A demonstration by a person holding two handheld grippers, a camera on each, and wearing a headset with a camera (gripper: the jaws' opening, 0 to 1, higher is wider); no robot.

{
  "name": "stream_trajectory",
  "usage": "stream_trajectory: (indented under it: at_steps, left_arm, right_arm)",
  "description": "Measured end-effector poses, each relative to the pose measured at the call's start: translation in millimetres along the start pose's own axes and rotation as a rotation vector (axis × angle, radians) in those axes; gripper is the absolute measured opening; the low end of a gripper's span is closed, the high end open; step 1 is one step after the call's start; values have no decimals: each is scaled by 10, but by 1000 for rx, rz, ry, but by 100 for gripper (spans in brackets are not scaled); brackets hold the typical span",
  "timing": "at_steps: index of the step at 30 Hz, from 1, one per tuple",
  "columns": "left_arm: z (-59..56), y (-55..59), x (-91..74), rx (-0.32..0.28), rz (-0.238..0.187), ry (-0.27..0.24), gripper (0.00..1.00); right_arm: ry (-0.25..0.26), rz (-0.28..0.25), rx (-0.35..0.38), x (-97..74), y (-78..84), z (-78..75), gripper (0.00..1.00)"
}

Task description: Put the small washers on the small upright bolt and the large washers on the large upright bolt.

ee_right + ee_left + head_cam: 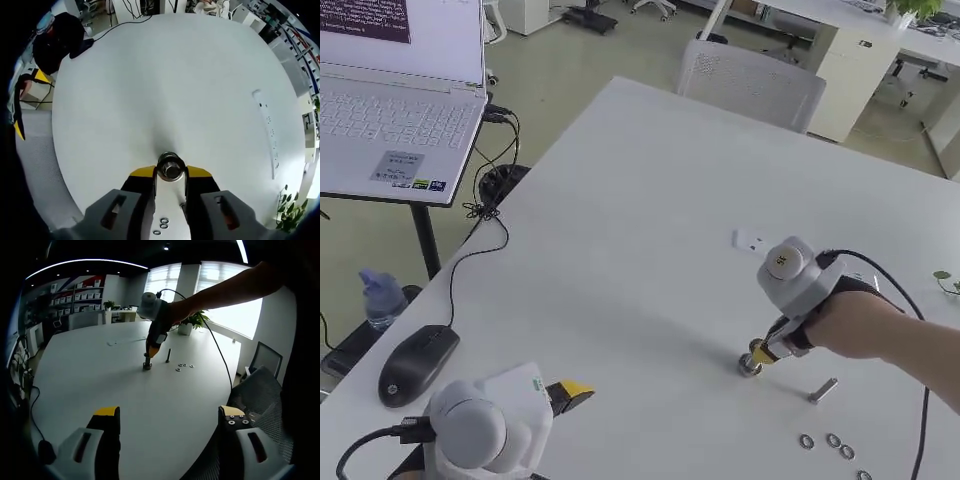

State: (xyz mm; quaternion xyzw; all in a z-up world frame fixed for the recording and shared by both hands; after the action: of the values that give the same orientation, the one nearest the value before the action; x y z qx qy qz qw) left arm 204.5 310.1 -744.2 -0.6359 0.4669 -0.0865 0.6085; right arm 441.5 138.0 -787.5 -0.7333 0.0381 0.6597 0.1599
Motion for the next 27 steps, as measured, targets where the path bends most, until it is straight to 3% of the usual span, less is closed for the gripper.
stream_trajectory:
  at_steps: [27]
  left_arm:
    - [-36, -8, 33, 10, 6, 12, 80]
  right_arm:
    - [-3, 10, 0, 227, 22, 37, 21]
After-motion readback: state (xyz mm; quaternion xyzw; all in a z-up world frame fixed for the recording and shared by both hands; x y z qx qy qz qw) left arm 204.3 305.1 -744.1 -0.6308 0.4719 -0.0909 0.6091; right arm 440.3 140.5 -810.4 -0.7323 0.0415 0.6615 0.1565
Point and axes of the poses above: the centre of the closed fingertips' face, and the gripper's own axes: x roughly forward along the fingers, z roughly to its left, y roughly out of its underside, the point moved 4 cm from there along -x, roughly backward along the fingers, and after that the axes turned 3 degrees about -x, right-handed, at the moved point
